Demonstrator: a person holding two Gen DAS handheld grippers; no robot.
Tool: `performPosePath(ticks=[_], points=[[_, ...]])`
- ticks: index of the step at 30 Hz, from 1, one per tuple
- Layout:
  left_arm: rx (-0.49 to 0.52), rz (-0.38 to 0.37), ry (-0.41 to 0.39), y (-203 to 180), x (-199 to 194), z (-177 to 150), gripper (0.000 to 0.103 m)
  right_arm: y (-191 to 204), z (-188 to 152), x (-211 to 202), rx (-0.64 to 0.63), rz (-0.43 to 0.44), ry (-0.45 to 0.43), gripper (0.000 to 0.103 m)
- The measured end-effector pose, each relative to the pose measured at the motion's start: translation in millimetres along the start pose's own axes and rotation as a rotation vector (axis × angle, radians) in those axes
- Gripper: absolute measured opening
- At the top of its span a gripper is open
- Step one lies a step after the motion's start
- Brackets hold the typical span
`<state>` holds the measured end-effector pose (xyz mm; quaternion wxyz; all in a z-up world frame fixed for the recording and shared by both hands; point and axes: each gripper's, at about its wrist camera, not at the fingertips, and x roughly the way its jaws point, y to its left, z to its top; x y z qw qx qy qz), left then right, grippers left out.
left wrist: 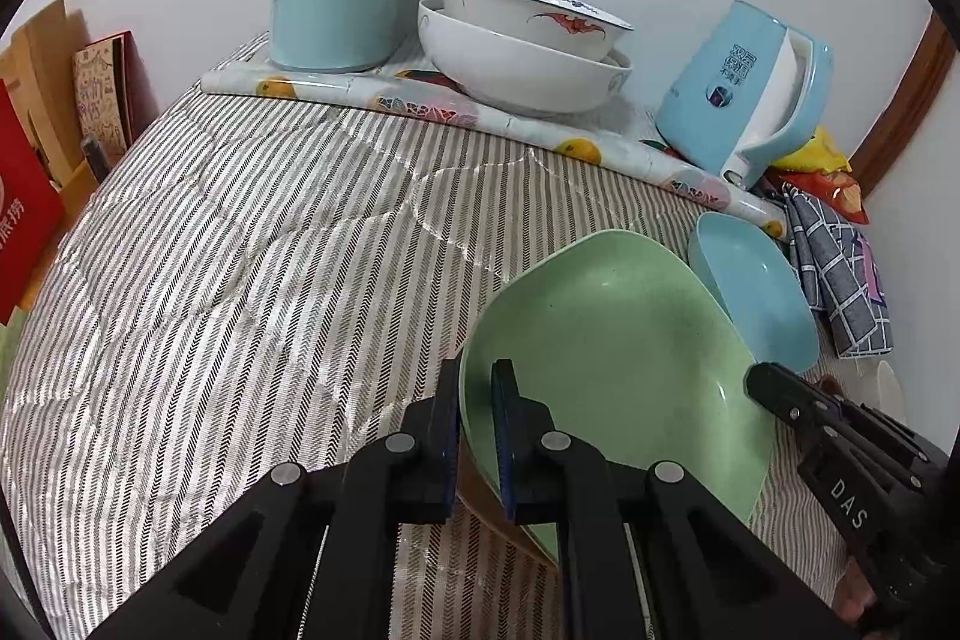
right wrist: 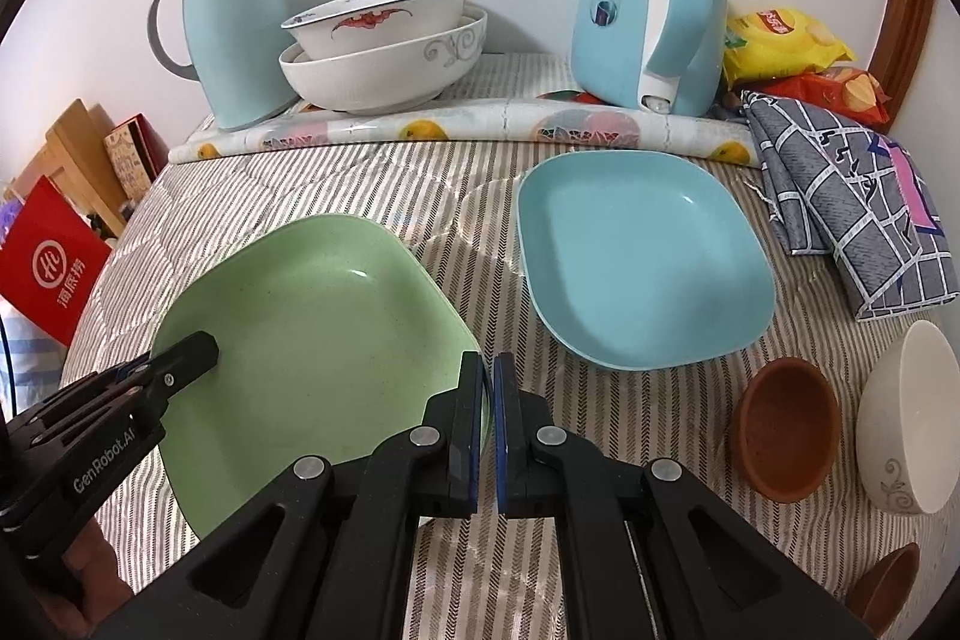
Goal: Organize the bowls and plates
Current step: 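Lift the green plate with both tools and lower it onto the pink plate, then open both tools to release the green plate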
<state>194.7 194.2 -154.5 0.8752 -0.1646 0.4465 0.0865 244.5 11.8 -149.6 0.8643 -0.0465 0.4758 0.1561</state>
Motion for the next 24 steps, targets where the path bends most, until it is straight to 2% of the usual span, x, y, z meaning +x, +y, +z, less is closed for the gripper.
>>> performPosePath(ticks=[9,11,13,15,19,24], points=[[0.002,-0.051,0.028,5,-4,-2,0.017,5,2,6,-0.009,-0.018,0.010,0.005],[-0.001,-0.063,0.034,5,-5,-2,0.026,5,2,7,-0.007,-0.025,0.015,0.005],[0.006,-0.045,0.026,5,-10,-2,0.036,4,1,5,0.001,-0.022,0.015,0.007],[0.010,-0.043,0.002,5,-16,-1,0.037,4,1,3,0.004,-0.021,0.013,0.014],[0.005,-0.041,-0.005,4,-23,2,0.042,2,0,-6,0.001,-0.030,0.000,0.018],[0.020,-0.028,-0.028,-5,-35,3,0.046,-4,1,-26,0.004,-0.039,-0.043,0.041]])
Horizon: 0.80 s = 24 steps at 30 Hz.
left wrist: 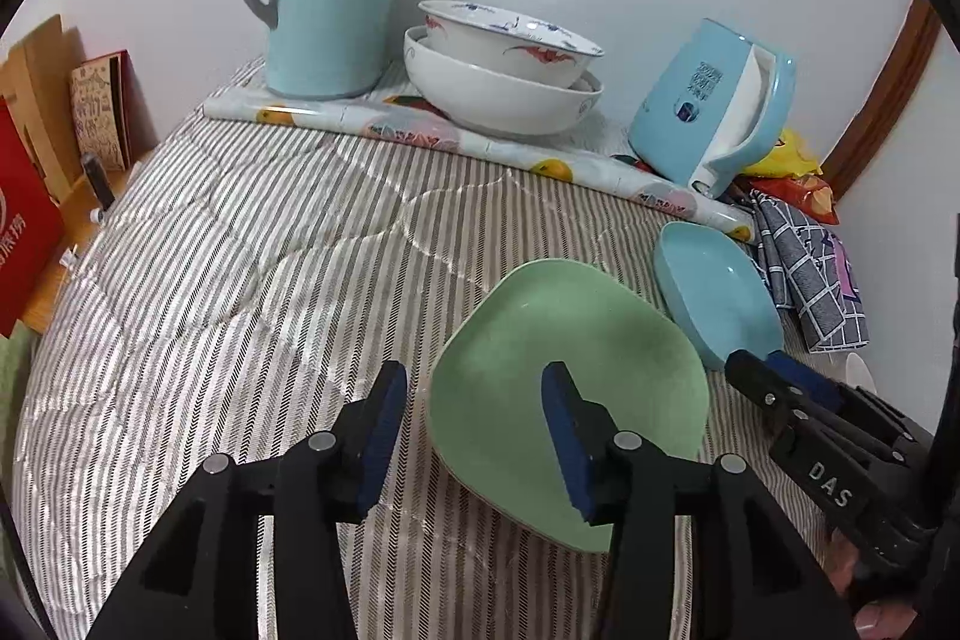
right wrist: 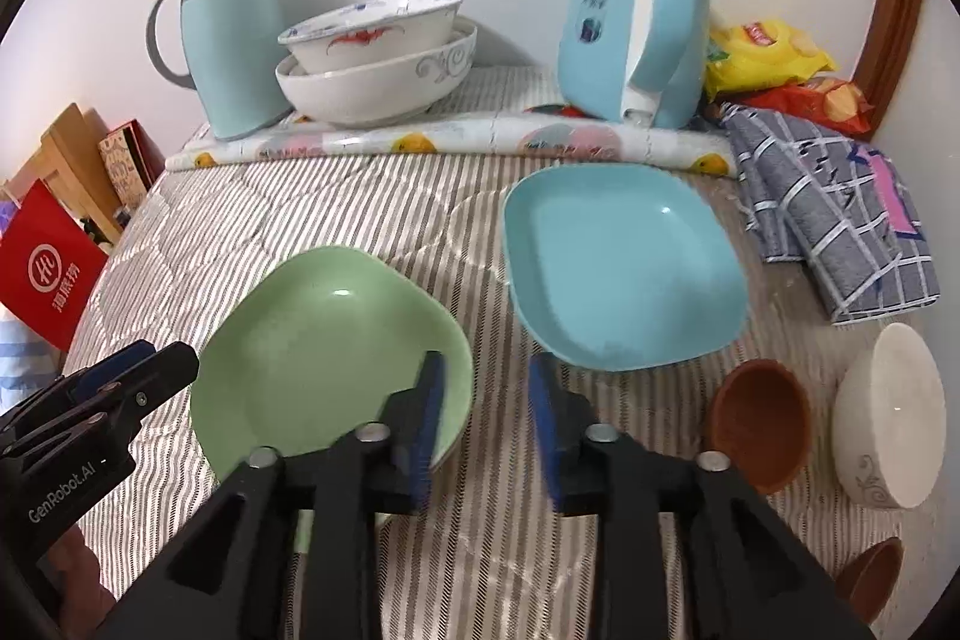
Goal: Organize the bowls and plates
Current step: 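Open both tools to release the green plate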
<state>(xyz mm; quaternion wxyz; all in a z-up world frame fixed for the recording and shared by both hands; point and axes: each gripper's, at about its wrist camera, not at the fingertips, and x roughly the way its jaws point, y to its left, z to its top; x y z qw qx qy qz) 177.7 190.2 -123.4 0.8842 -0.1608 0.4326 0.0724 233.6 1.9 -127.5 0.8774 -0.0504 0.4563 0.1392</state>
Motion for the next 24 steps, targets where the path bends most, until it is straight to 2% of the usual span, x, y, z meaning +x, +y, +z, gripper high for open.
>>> performPosePath(ticks=[3,10,12,17,24], points=[[0.006,0.003,-0.016,-7,-6,2,0.046,-8,2,-10,0.006,-0.008,-0.021,0.046],[0.025,0.010,-0.066,-32,-19,8,0.046,-37,6,-31,0.037,-0.048,-0.052,0.047],[0.033,0.013,-0.077,-41,-21,9,0.046,-47,6,-37,0.049,-0.062,-0.064,0.052],[0.061,0.006,-0.077,-65,-19,13,0.046,-71,7,-49,0.076,-0.082,-0.089,0.055],[0.113,0.017,-0.069,-102,-10,19,0.046,-107,10,-51,0.126,-0.078,-0.076,0.056]])
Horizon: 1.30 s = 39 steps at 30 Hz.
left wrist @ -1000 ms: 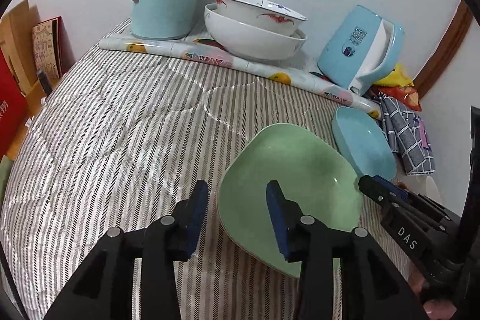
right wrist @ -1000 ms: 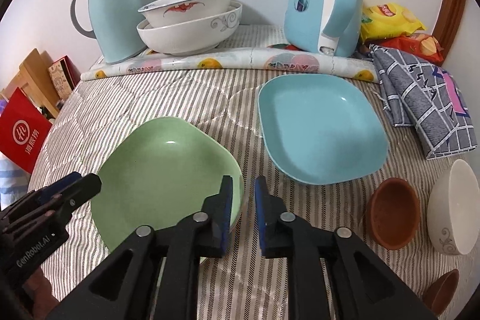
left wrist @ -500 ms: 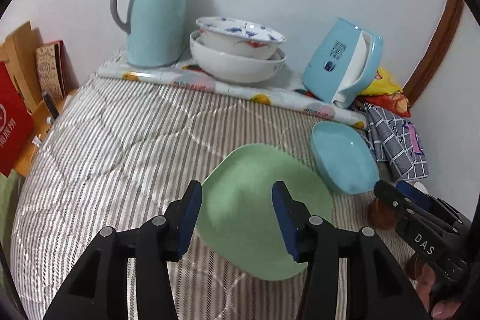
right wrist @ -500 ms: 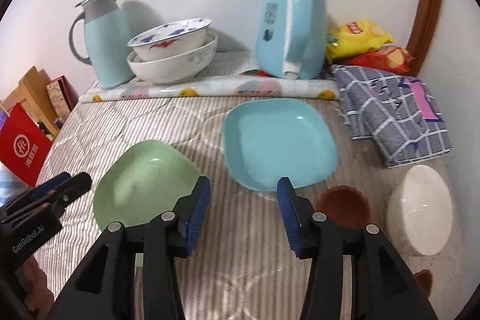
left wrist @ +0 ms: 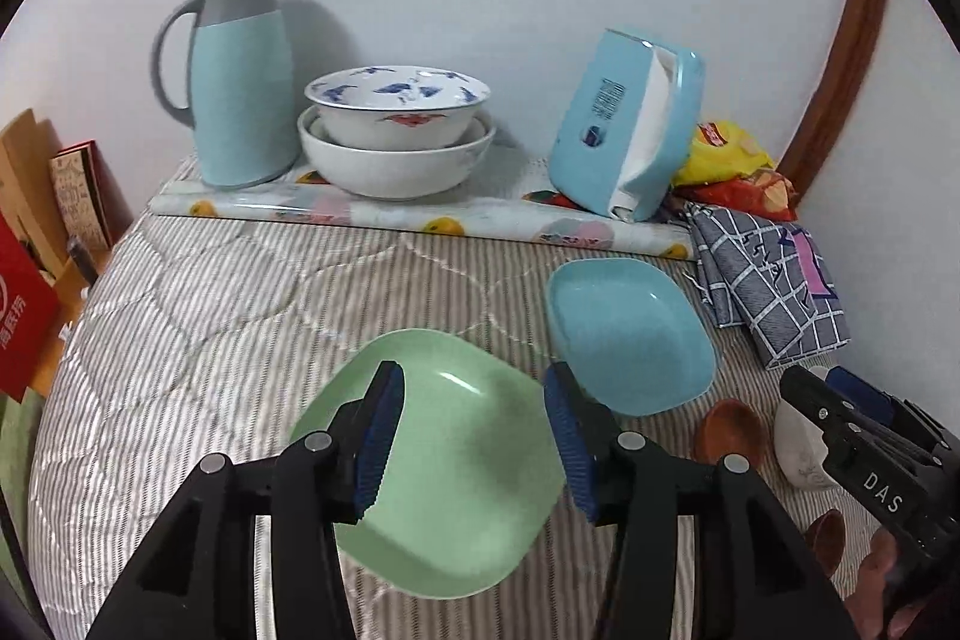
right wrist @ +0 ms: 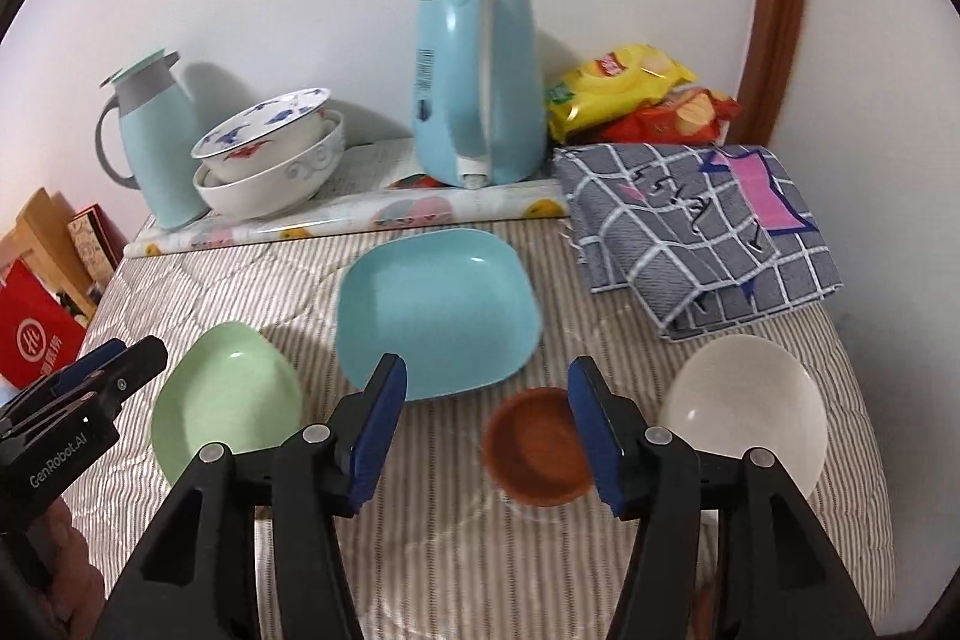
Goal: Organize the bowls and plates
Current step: 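Open both tools to release the green plate, then move both tools to the light-blue plate and close on its rim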
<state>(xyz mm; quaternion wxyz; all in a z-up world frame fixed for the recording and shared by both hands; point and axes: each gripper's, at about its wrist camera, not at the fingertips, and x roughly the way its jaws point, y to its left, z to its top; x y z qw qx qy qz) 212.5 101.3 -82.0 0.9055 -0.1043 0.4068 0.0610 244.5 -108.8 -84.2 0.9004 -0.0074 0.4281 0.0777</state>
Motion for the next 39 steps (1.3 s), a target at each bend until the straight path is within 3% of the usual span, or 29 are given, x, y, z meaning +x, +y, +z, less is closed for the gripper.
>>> performPosePath(ticks=[13,24,39], points=[[0.035,-0.003,0.098,-41,48,7,0.046,-25,13,32,-0.029,0.028,0.031,0.055],[0.043,0.009,0.132,-51,97,26,0.046,-21,29,78,-0.025,0.045,0.084,0.039],[0.067,-0.022,0.185,-68,155,43,0.046,-15,29,118,-0.049,0.016,0.150,0.039]])
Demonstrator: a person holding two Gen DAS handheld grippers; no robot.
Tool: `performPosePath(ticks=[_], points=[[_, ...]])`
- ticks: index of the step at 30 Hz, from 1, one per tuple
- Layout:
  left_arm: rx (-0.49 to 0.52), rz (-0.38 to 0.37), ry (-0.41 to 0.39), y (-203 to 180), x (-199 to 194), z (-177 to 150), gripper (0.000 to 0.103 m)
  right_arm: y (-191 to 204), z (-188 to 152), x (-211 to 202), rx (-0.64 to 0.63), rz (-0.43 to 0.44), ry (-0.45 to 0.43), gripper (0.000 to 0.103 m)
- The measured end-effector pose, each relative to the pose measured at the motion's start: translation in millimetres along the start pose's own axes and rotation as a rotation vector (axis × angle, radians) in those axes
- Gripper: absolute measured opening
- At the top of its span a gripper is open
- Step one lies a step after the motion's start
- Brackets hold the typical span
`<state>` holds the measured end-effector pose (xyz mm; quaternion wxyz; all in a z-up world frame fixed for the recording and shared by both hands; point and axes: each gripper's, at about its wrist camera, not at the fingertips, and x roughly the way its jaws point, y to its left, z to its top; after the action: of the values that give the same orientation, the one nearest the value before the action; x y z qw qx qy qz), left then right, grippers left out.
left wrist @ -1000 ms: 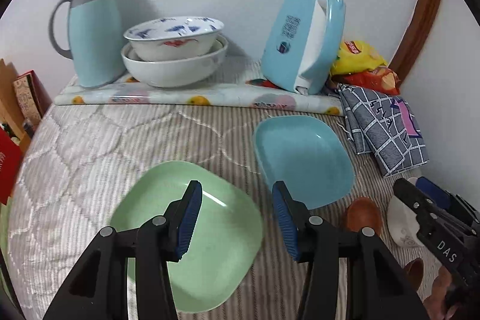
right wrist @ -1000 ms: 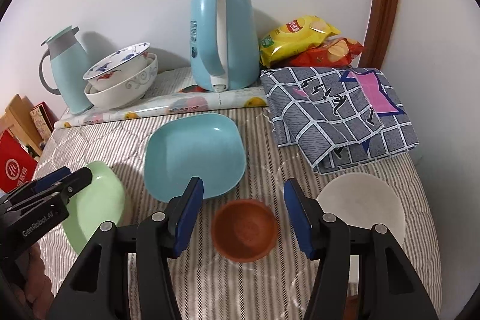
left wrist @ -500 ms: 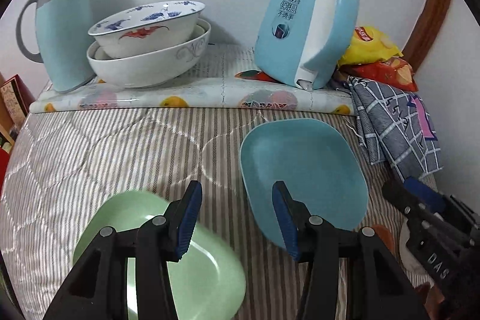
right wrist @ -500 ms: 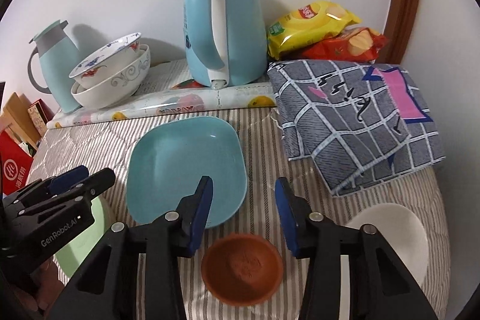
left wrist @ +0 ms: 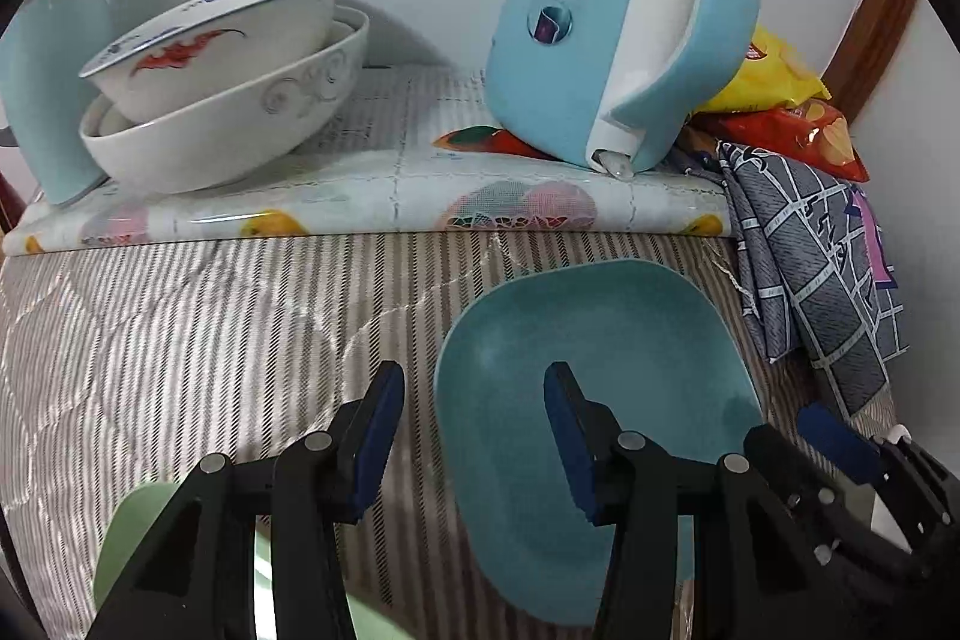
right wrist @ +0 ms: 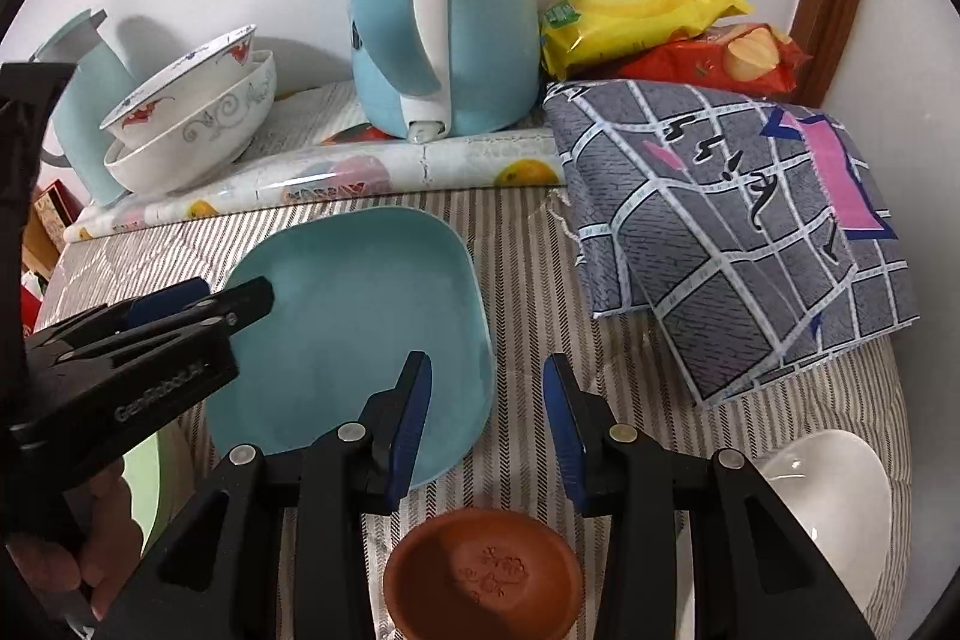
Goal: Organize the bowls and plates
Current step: 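Move both tools to the light-blue plate and close on its rim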
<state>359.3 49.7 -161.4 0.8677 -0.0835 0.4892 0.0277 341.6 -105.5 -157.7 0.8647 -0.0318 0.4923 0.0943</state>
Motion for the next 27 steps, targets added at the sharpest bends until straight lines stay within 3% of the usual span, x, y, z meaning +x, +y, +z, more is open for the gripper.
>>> performPosePath(ticks=[6,15,20,23,27], points=[[0.003,0.008,0.018,-3,15,5,0.046,3,0,13,-0.012,-0.010,0.032,0.037],[0.012,0.022,0.063,0,29,5,0.021,3,-3,31,-0.008,-0.003,0.075,0.013],[-0.008,0.009,0.057,5,28,6,0.013,1,-4,31,-0.002,-0.018,0.050,0.007],[-0.049,-0.035,0.055,11,23,7,0.012,-3,-2,25,0.011,-0.023,0.020,0.007],[-0.046,-0.037,0.027,11,8,4,0.011,-6,1,12,0.023,-0.013,-0.013,0.006]])
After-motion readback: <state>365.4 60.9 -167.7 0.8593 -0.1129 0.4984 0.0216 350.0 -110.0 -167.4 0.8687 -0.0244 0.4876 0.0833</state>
